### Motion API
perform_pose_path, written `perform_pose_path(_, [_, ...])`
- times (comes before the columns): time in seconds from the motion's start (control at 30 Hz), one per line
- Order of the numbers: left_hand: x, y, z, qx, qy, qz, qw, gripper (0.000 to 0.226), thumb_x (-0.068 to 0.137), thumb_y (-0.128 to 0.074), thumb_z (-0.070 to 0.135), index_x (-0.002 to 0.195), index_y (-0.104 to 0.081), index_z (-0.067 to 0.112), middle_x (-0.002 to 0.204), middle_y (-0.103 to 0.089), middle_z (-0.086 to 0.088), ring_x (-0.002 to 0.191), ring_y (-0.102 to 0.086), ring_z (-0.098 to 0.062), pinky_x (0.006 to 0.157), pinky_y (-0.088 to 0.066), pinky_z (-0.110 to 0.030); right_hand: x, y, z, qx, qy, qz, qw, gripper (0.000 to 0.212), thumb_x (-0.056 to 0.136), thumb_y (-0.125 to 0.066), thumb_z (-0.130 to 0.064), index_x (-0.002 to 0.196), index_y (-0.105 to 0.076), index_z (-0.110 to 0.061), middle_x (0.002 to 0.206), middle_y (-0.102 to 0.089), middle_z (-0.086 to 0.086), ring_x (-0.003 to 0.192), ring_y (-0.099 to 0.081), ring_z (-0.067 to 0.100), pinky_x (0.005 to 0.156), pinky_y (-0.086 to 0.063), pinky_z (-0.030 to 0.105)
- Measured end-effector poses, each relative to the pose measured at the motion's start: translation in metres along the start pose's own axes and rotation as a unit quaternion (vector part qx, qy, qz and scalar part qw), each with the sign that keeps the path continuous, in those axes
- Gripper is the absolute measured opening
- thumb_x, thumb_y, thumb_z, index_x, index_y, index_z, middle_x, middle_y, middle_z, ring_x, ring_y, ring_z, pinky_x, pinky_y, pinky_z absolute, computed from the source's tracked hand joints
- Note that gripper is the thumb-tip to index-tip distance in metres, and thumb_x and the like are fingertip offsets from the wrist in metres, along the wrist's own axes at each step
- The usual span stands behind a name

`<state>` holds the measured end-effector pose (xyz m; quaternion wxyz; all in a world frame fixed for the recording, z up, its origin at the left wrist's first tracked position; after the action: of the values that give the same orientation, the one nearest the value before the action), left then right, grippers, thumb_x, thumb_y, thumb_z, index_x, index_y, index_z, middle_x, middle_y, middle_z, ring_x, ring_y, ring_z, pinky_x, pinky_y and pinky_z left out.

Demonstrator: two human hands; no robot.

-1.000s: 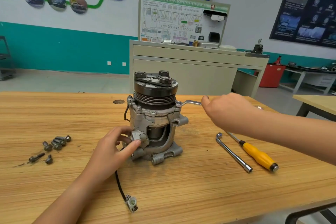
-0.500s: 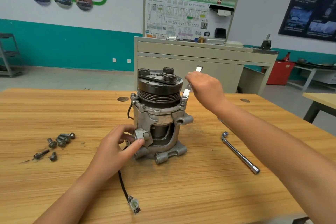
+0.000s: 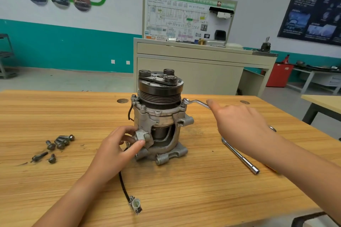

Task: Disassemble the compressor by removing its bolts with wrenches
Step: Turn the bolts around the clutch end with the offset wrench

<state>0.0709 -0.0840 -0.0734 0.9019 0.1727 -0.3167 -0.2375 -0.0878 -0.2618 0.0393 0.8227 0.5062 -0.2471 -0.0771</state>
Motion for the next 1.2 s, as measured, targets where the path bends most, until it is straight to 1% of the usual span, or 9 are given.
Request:
perform_pose_path(0.17, [0.0,0.0,0.0,0.002,0.001,0.002,1.0,0.027,0.08,-0.069,0.029,0.101,-0.054,0.037,0.101,-0.062,0.011,0.089,-0.057,0.009,0.071,-0.042,-0.002,0.004,0.01,-0.017,-0.073,0.013,-0.056,0.996,0.057,0.087,-0.041,0.002,0.14,-0.019,-0.004,0.07,-0.046,0.001,0.05,-0.033,0.015,0.039,-0.021,0.027])
perform_pose_path(0.3, [0.001,0.001,0.001,0.006,-0.001,0.001,1.0,0.029,0.08,-0.069,0.029,0.098,-0.051,0.043,0.101,-0.061,0.011,0.089,-0.057,0.01,0.071,-0.041,-0.001,0.006,0.014,-0.037,-0.113,0.055,-0.082,0.989,0.056,0.089,-0.038,0.006,0.14,-0.014,0.01,0.112,-0.058,0.016,0.09,-0.059,0.03,0.042,-0.026,0.028])
perform_pose_path(0.47, [0.001,0.001,0.001,0.004,-0.001,0.001,1.0,0.029,0.08,-0.069,0.031,0.098,-0.051,0.043,0.101,-0.061,0.014,0.089,-0.057,0.01,0.07,-0.044,-0.005,0.009,0.01,-0.02,-0.154,0.109,-0.029,0.982,0.047,0.095,-0.034,-0.017,0.138,-0.022,-0.003,0.058,-0.039,-0.001,0.046,-0.036,0.013,0.037,-0.024,0.025])
perform_pose_path(0.57, [0.001,0.001,0.001,-0.001,-0.004,0.004,1.0,0.028,0.079,-0.07,0.031,0.097,-0.052,0.043,0.1,-0.062,0.014,0.089,-0.058,0.009,0.071,-0.044,-0.011,0.026,-0.002,0.005,-0.13,0.136,-0.012,0.982,0.023,0.096,-0.029,-0.022,0.117,-0.037,-0.014,0.057,-0.039,-0.005,0.046,-0.038,0.011,0.04,-0.029,0.023])
perform_pose_path(0.67, [0.003,0.001,0.0,-0.012,-0.001,0.003,1.0,0.026,0.078,-0.071,0.028,0.096,-0.055,0.039,0.099,-0.062,0.011,0.088,-0.059,0.007,0.071,-0.044,-0.008,0.053,-0.019,0.019,-0.132,0.163,0.032,0.977,0.025,0.096,-0.038,-0.014,0.121,-0.035,-0.015,0.068,-0.043,-0.003,0.057,-0.046,0.016,0.048,-0.034,0.025])
perform_pose_path(0.8, [0.004,0.001,-0.001,-0.017,0.005,-0.002,1.0,0.025,0.078,-0.072,0.025,0.096,-0.057,0.034,0.098,-0.063,0.011,0.088,-0.059,0.004,0.073,-0.042,-0.004,0.087,-0.025,0.003,-0.044,0.178,0.137,0.973,0.025,0.085,-0.052,0.007,0.109,-0.055,-0.001,0.094,-0.065,0.015,0.087,-0.062,0.03,0.076,-0.052,0.038])
perform_pose_path(0.93, [0.003,0.001,-0.003,-0.018,0.016,-0.005,1.0,0.025,0.079,-0.071,0.026,0.099,-0.057,0.032,0.098,-0.063,0.012,0.088,-0.059,0.004,0.073,-0.043,-0.008,0.096,-0.02,-0.017,0.076,0.194,0.234,0.95,0.028,0.061,-0.069,0.02,0.087,-0.067,0.01,0.088,-0.069,0.025,0.081,-0.067,0.04,0.069,-0.054,0.048])
perform_pose_path(1.1, [0.002,0.001,-0.004,-0.02,0.021,-0.002,1.0,0.025,0.079,-0.071,0.026,0.099,-0.057,0.032,0.096,-0.064,0.008,0.088,-0.059,0.004,0.075,-0.044,-0.014,0.077,-0.008,0.015,0.236,0.052,0.254,0.936,0.021,0.093,-0.05,-0.004,0.11,-0.058,0.003,0.081,-0.066,0.017,0.072,-0.064,0.034,0.058,-0.048,0.039])
perform_pose_path(1.2, [0.002,0.001,-0.003,-0.023,0.019,-0.001,1.0,0.026,0.079,-0.071,0.026,0.099,-0.056,0.034,0.098,-0.063,0.01,0.088,-0.058,0.005,0.077,-0.043,-0.014,0.047,0.001,0.022,0.211,0.013,0.238,0.948,0.023,0.097,-0.041,-0.017,0.113,-0.05,-0.004,0.062,-0.047,-0.001,0.057,-0.054,0.028,0.05,-0.04,0.032])
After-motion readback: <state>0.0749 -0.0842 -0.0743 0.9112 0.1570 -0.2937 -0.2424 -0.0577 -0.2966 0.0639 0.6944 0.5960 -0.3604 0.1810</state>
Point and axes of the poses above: each hand's wrist, its own x-axis towards the middle knuckle, its own y-axis out of the back of the hand, z = x × y, the point moved 6 cm from there along x, towards the middle knuckle
